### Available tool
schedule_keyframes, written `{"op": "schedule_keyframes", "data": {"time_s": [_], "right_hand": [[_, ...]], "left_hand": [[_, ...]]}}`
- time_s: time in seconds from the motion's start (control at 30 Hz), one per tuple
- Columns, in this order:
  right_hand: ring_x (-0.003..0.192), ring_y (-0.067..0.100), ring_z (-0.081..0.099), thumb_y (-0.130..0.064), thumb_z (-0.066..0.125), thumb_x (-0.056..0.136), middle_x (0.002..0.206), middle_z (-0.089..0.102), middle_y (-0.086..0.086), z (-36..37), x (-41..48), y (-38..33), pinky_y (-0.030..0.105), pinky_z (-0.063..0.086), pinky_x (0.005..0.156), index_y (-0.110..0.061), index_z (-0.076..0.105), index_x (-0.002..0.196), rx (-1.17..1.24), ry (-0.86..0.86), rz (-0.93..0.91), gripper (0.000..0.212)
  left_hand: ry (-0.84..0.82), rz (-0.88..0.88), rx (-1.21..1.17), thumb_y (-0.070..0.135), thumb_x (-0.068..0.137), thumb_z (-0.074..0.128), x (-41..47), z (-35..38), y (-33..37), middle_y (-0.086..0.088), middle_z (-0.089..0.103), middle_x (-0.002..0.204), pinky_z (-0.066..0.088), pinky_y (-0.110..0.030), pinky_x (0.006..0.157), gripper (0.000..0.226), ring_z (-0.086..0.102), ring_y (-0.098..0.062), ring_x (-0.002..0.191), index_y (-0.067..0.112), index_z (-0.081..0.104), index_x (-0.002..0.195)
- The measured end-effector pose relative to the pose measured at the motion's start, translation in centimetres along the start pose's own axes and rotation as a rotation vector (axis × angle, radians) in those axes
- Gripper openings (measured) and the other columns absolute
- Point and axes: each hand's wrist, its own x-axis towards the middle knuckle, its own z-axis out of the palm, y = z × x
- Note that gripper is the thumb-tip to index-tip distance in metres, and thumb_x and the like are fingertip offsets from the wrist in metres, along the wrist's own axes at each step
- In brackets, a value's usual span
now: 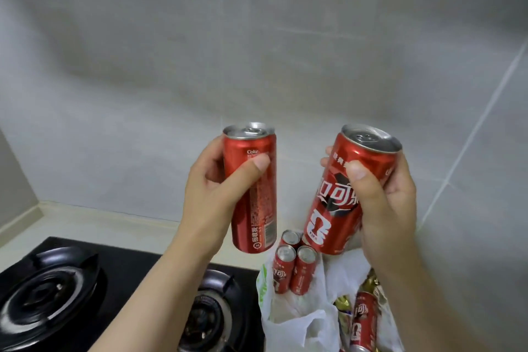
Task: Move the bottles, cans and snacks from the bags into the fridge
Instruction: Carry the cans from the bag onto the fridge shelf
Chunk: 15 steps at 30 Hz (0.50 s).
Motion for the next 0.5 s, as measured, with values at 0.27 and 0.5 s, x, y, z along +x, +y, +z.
{"op": "schedule_keyframes", "data": {"time_s": [0.27, 0.5], "right_hand": [[0.085, 0.020, 0.073, -0.074, 0.070, 0.053, 0.100, 0.073, 0.004, 1.6, 2.6, -5.9, 0.032, 0.057, 0.069, -0.025, 0.058, 0.113, 0.111, -0.026, 0.006, 0.078], [0.076, 0.018, 0.072, -0.063, 0.073, 0.058, 0.090, 0.074, 0.004, -0.2, 3.9, -7.6, 0.029, 0.056, 0.063, -0.017, 0.065, 0.101, 0.327, -0.230, 0.133, 0.064]], "left_hand": [[-0.063, 0.160, -0.001, 0.045, 0.071, 0.063, 1.3, 1.1, 6.8, -0.008, 0.073, 0.085, 0.056, -0.030, 0.061, 0.033, 0.072, -0.024, 0.077, 0.027, 0.062, 0.098], [0.005, 0.157, -0.008, 0.042, 0.074, 0.062, 0.0, 3.9, 8.6, -0.006, 0.073, 0.094, 0.057, -0.029, 0.060, 0.045, 0.072, -0.020, 0.074, 0.013, 0.061, 0.108]]}}
